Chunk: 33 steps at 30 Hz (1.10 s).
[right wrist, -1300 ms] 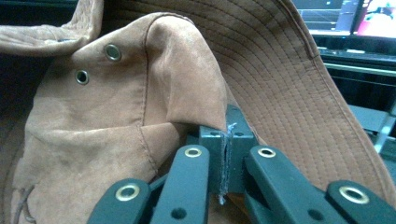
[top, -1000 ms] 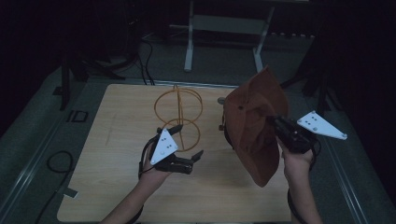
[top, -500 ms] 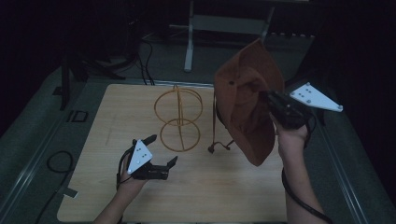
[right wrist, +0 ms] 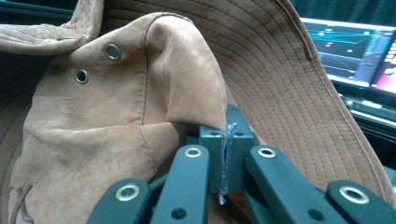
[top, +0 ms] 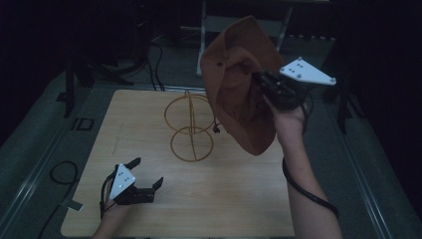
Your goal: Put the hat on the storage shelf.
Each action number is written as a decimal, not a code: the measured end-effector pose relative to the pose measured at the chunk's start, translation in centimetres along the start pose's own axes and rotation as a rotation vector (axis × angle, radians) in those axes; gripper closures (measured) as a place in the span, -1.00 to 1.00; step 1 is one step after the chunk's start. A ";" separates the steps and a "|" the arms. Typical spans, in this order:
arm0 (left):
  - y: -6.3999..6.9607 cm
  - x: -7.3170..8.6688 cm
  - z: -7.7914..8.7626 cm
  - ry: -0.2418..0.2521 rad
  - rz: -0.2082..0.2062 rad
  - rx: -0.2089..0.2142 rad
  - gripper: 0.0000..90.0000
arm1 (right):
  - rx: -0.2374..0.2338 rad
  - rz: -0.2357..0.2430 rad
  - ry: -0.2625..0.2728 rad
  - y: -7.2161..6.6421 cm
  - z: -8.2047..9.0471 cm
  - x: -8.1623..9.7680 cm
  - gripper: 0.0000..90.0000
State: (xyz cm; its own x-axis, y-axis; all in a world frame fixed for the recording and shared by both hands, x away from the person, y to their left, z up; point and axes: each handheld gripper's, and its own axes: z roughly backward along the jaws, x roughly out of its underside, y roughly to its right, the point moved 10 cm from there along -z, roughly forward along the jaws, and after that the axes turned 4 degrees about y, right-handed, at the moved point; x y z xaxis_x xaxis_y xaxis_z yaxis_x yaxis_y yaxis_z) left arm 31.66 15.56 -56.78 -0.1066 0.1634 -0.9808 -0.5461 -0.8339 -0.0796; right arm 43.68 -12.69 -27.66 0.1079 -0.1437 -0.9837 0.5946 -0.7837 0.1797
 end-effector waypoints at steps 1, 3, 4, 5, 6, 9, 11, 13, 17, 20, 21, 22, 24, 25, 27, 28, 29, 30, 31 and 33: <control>-0.2 0.3 0.2 -0.002 0.009 -0.009 -0.95 | -0.007 0.003 -0.007 -0.4 -0.5 0.0 0.97; -0.5 0.8 0.6 -0.005 0.013 -0.019 -0.95 | -0.022 0.008 -0.020 -1.3 -1.5 0.2 0.97; -0.6 1.0 0.7 -0.009 0.017 -0.023 -0.95 | -0.030 0.013 -0.029 -1.7 -2.1 0.3 0.97; -0.6 1.1 0.8 -0.007 0.023 -0.023 -0.95 | -0.036 0.025 -0.040 -2.2 -2.6 0.6 0.97; -0.7 1.1 0.9 -0.008 0.021 -0.023 -0.95 | -0.044 0.026 -0.046 -2.7 -3.1 0.8 0.97; -1.1 1.1 1.2 0.004 0.023 -0.034 -0.95 | -0.071 0.029 -0.073 -4.1 -4.6 1.6 0.97; -1.3 1.0 1.4 0.011 0.025 -0.045 -0.95 | -0.091 0.018 -0.089 -5.0 -5.6 2.2 0.97; -1.5 0.9 1.5 0.020 0.031 -0.048 -0.95 | -0.113 0.010 -0.108 -6.0 -6.5 2.9 0.97; -1.8 0.8 1.7 0.033 0.047 -0.054 -0.95 | -0.142 0.010 -0.141 -7.6 -7.9 4.0 0.97; -1.9 0.9 1.8 0.033 0.049 -0.053 -0.95 | -0.173 0.024 -0.186 -9.3 -9.3 5.2 0.97; -1.9 1.0 1.7 0.026 0.045 -0.052 -0.95 | -0.181 0.026 -0.195 -9.7 -9.6 5.4 0.97; -1.8 1.0 1.7 0.027 0.045 -0.049 -0.95 | -0.187 0.027 -0.206 -10.0 -9.9 5.7 0.97; -1.7 1.1 1.7 0.022 0.045 -0.043 -0.95 | -0.201 0.030 -0.229 -10.6 -10.4 6.3 0.97; -1.7 1.1 1.6 0.023 0.046 -0.040 -0.95 | -0.212 0.024 -0.240 -10.8 -10.6 6.7 0.97; -1.6 1.2 1.6 0.023 0.051 -0.035 -0.95 | -0.223 0.009 -0.252 -11.1 -10.9 7.2 0.97; -1.6 1.2 1.6 0.020 0.047 -0.033 -0.95 | -0.230 0.003 -0.260 -11.2 -11.0 7.5 0.96; -1.5 1.2 1.6 0.022 0.051 -0.030 -0.95 | -0.234 0.001 -0.265 -11.3 -11.1 7.7 0.96; -1.5 1.2 1.6 0.023 0.054 -0.029 -0.95 | -0.239 0.000 -0.270 -11.3 -11.2 8.0 0.95; -1.5 1.3 1.5 0.022 0.056 -0.027 -0.95 | -0.245 -0.003 -0.278 -11.4 -11.3 8.2 0.94; -1.4 1.3 1.5 0.021 0.060 -0.025 -0.95 | -0.252 -0.005 -0.288 -11.6 -11.4 8.7 0.89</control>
State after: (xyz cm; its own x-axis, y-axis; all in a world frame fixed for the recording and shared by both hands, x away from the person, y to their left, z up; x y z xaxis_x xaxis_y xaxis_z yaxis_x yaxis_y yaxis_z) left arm 31.04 17.73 -57.69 -0.1211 0.1019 -0.9874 -0.5182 -0.8549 -0.0246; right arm 46.85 2.02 -38.30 -0.1026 -0.3326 -0.9375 0.7758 -0.6166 0.1339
